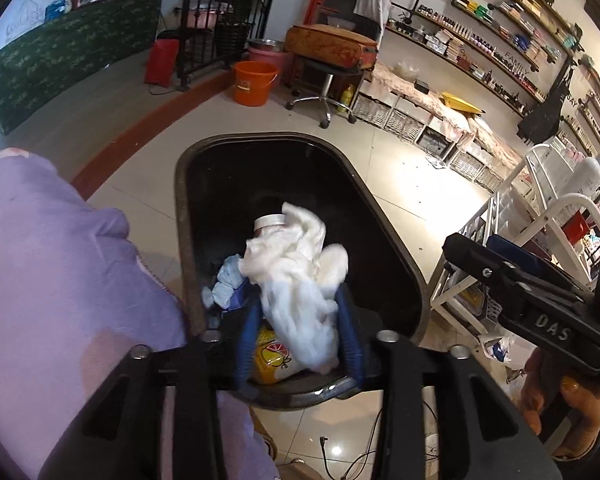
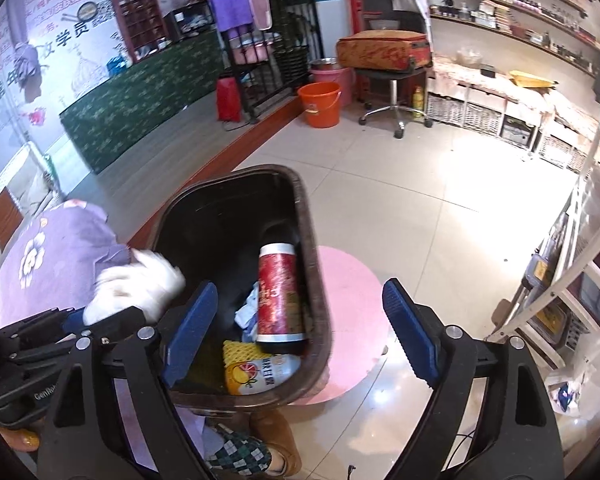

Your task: Collect trash

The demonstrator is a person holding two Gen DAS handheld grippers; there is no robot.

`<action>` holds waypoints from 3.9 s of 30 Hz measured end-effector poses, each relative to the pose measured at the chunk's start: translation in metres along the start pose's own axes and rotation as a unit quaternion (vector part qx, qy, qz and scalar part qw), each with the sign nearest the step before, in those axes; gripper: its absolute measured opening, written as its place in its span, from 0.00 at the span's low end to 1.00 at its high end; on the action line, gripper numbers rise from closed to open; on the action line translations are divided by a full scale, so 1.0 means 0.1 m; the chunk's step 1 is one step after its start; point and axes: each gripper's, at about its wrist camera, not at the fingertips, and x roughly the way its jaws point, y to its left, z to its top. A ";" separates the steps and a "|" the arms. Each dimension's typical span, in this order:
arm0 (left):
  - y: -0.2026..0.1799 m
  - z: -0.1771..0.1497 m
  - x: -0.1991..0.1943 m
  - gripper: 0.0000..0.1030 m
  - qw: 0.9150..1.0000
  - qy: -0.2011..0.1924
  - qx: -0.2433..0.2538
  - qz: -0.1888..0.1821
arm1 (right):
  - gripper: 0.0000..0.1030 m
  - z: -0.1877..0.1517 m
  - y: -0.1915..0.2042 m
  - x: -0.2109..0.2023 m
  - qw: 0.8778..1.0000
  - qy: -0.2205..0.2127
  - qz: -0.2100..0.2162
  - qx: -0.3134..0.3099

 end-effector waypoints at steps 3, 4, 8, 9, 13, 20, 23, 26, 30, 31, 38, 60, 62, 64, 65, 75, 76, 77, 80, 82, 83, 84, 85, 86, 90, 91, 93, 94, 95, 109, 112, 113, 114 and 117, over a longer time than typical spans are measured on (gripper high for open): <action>-0.05 0.01 -0.04 0.69 1.000 -0.017 0.007 -0.002 | 0.83 0.00 -0.06 -0.02 1.000 -0.004 -0.007 0.008; -0.04 0.00 -0.07 0.72 1.000 -0.021 0.009 -0.002 | 0.83 0.01 -0.08 -0.03 1.000 -0.007 -0.010 0.010; -0.04 -0.04 -0.18 0.79 0.999 -0.037 0.017 0.012 | 0.86 0.03 -0.11 -0.06 0.999 -0.020 -0.028 0.016; -0.02 -0.04 -0.24 0.82 0.999 -0.046 0.016 0.018 | 0.86 0.03 -0.10 -0.06 0.999 -0.023 -0.030 0.018; 0.07 -0.15 -0.53 0.94 0.995 -0.090 -0.002 0.042 | 0.89 0.03 0.00 -0.14 0.998 -0.045 -0.030 0.019; 0.30 -0.38 -1.10 0.94 0.980 -0.156 -0.024 0.122 | 0.95 -0.10 0.59 -0.38 0.995 -0.099 -0.002 -0.018; 0.40 -0.57 -1.38 0.94 0.967 -0.188 -0.040 0.169 | 0.95 -0.22 0.91 -0.53 0.992 -0.118 0.010 -0.046; 0.51 -0.70 -1.61 0.94 0.955 -0.206 -0.054 0.204 | 0.95 -0.34 1.22 -0.72 0.986 -0.142 0.031 -0.079; 0.66 -0.89 -1.88 0.94 0.935 -0.224 -0.082 0.262 | 0.95 -0.48 1.58 -0.98 0.976 -0.170 0.061 -0.119; 0.69 -0.94 -1.95 0.94 0.931 -0.226 -0.091 0.270 | 0.95 -0.51 1.61 -1.04 0.975 -0.175 0.067 -0.124; 0.91 -1.27 -2.36 0.94 0.906 -0.248 -0.155 0.307 | 0.95 -0.79 1.97 -1.36 0.959 -0.204 0.088 -0.175; 0.93 -1.41 -2.57 0.94 0.885 -0.272 -0.179 0.332 | 0.95 -0.93 2.04 -1.67 0.949 -0.230 0.109 -0.186; 0.92 -1.43 -2.56 0.94 0.886 -0.270 -0.177 0.332 | 0.95 -0.94 2.04 -1.67 0.950 -0.229 0.108 -0.185; 0.92 -1.44 -2.56 0.94 0.887 -0.270 -0.177 0.331 | 0.95 -0.94 2.03 -1.66 0.950 -0.228 0.107 -0.184; 0.92 -1.44 -2.56 0.94 0.887 -0.270 -0.178 0.331 | 0.95 -0.94 2.04 -1.67 0.950 -0.229 0.107 -0.183; 0.92 -1.43 -2.56 0.94 0.888 -0.268 -0.182 0.327 | 0.95 -0.96 2.05 -1.63 0.952 -0.224 0.104 -0.178; 0.92 -1.43 -2.56 0.94 0.888 -0.267 -0.181 0.328 | 0.95 -0.96 2.05 -1.63 0.953 -0.223 0.104 -0.177; 0.92 -1.43 -2.56 0.94 0.888 -0.267 -0.181 0.328 | 0.95 -0.96 2.05 -1.62 0.953 -0.223 0.103 -0.177; 0.92 -1.44 -2.56 0.94 0.888 -0.267 -0.182 0.328 | 0.95 -0.96 2.06 -1.62 0.954 -0.222 0.101 -0.176; 0.92 -1.45 -2.56 0.94 0.888 -0.267 -0.183 0.326 | 0.95 -0.96 2.06 -1.62 0.954 -0.222 0.100 -0.175; 0.93 -1.45 -2.55 0.94 0.888 -0.266 -0.183 0.326 | 0.95 -0.96 2.05 -1.62 0.954 -0.222 0.099 -0.175; 0.93 -1.45 -2.55 0.94 0.889 -0.266 -0.183 0.326 | 0.95 -0.96 2.05 -1.62 0.954 -0.221 0.099 -0.174; 0.92 -1.45 -2.55 0.94 0.889 -0.266 -0.182 0.325 | 0.95 -0.95 2.04 -1.61 0.955 -0.220 0.099 -0.173; 0.92 -1.45 -2.55 0.94 0.889 -0.266 -0.182 0.326 | 0.95 -0.95 2.04 -1.61 0.955 -0.220 0.099 -0.173; 0.92 -1.46 -2.54 0.94 0.889 -0.266 -0.181 0.326 | 0.95 -0.96 2.04 -1.61 0.955 -0.220 0.099 -0.172; 0.91 -1.46 -2.54 0.94 0.889 -0.265 -0.181 0.326 | 0.95 -0.96 2.04 -1.61 0.955 -0.220 0.099 -0.172; 0.92 -1.46 -2.54 0.94 0.889 -0.265 -0.181 0.325 | 0.95 -0.96 2.04 -1.61 0.955 -0.219 0.099 -0.172; 0.92 -1.46 -2.54 0.94 0.890 -0.265 -0.182 0.325 | 0.95 -0.96 2.04 -1.61 0.955 -0.219 0.099 -0.172; 0.91 -1.46 -2.54 0.94 0.890 -0.265 -0.181 0.325 | 0.95 -0.96 2.04 -1.61 0.955 -0.219 0.099 -0.171; 0.89 -1.45 -2.54 0.94 0.889 -0.265 -0.181 0.326 | 0.95 -0.95 2.04 -1.61 0.955 -0.220 0.099 -0.172; 0.88 -1.45 -2.54 0.94 0.889 -0.265 -0.181 0.326 | 0.95 -0.95 2.04 -1.61 0.955 -0.219 0.099 -0.171; 0.88 -1.45 -2.54 0.94 0.889 -0.264 -0.181 0.326 | 0.95 -0.95 2.04 -1.61 0.955 -0.220 0.099 -0.171; 0.88 -1.45 -2.54 0.94 0.889 -0.264 -0.181 0.326 | 0.95 -0.95 2.04 -1.61 0.955 -0.219 0.099 -0.171; 0.88 -1.45 -2.54 0.94 0.889 -0.265 -0.180 0.327 | 0.95 -0.95 2.04 -1.62 0.955 -0.220 0.099 -0.172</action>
